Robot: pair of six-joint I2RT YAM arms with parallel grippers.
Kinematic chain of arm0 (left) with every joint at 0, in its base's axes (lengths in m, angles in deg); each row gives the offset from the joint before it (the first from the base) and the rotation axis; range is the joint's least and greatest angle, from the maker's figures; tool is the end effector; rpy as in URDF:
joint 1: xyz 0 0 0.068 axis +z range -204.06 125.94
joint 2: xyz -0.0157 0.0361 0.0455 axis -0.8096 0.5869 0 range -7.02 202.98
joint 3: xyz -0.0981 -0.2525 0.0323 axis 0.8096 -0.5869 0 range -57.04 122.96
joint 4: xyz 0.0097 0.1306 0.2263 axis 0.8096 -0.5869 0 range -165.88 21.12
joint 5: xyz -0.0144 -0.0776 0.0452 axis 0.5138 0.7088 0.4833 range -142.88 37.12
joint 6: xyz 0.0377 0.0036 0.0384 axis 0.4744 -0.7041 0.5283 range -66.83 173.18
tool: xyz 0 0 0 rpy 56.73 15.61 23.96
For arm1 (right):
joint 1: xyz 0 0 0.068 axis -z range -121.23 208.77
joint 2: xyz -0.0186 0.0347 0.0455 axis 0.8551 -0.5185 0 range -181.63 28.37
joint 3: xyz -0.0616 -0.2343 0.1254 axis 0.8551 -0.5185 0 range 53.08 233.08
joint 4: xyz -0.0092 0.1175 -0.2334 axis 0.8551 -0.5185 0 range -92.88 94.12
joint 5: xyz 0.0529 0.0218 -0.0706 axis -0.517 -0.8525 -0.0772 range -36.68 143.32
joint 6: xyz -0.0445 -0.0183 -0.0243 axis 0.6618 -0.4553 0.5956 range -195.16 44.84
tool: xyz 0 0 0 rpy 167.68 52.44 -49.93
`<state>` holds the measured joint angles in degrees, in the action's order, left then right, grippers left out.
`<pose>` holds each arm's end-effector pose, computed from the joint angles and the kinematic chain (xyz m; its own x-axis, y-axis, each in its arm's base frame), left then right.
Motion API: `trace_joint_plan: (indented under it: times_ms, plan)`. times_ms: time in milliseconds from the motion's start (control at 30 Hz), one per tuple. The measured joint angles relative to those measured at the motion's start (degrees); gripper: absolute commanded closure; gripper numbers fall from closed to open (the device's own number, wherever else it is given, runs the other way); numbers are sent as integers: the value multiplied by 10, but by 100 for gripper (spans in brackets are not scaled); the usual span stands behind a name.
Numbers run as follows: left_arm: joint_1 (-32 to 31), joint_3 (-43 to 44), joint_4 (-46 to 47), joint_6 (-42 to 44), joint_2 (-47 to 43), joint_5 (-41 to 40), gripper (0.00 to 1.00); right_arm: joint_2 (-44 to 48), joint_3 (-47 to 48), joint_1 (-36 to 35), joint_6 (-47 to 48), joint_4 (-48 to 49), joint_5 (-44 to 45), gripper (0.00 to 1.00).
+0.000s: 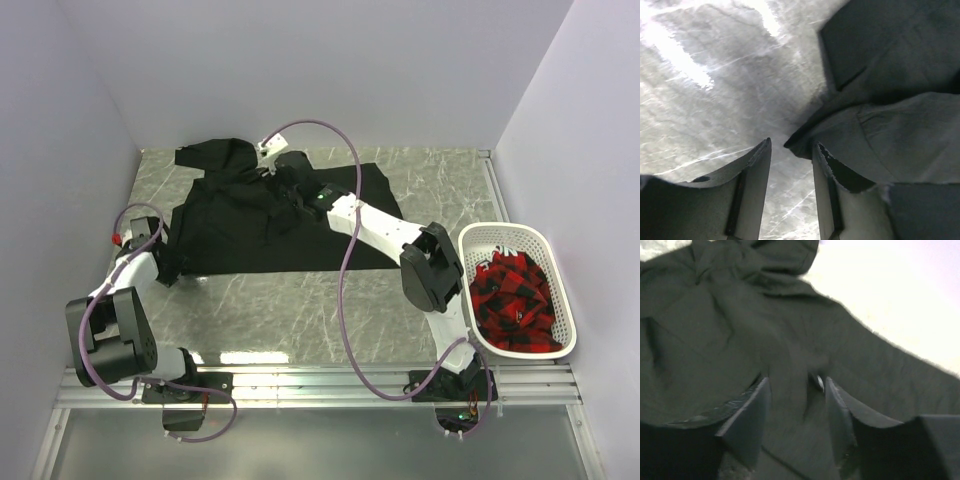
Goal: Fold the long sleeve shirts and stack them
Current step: Fold the shirt
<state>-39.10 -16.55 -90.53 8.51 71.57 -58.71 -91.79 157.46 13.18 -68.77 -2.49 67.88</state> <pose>0.2434 0.0688 0.1738 -0.3783 -0.8249 -0.4200 -0.8045 0.5174 -0.2917 0.3598 0.3544 0.2915 -0.2060 -0.3643 -0.9082 -0.5551 0.8078 -0.1981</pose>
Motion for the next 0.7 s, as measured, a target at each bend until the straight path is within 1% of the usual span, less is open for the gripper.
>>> trace_joint_plan:
  times_ms: [133, 233, 367, 500, 600, 700]
  plan:
    - [2, 0, 12, 0, 0, 15, 58, 22, -30, 10, -61, -42, 4, 42]
    - [2, 0, 15, 1, 1, 23, 59, 71, -86, 39, -137, -83, 10, 39]
    - [2, 0, 19, 0, 4, 32, 59, 178, -213, 110, -243, -111, 6, 39]
    - [2, 0, 20, 0, 12, 37, 60, 287, -334, 206, -336, -141, -5, 39]
    - [2, -1, 21, 0, 12, 40, 60, 344, -411, 259, -387, -152, -16, 39]
    - [2, -1, 21, 1, 12, 41, 60, 379, -480, 287, -424, -157, -23, 39]
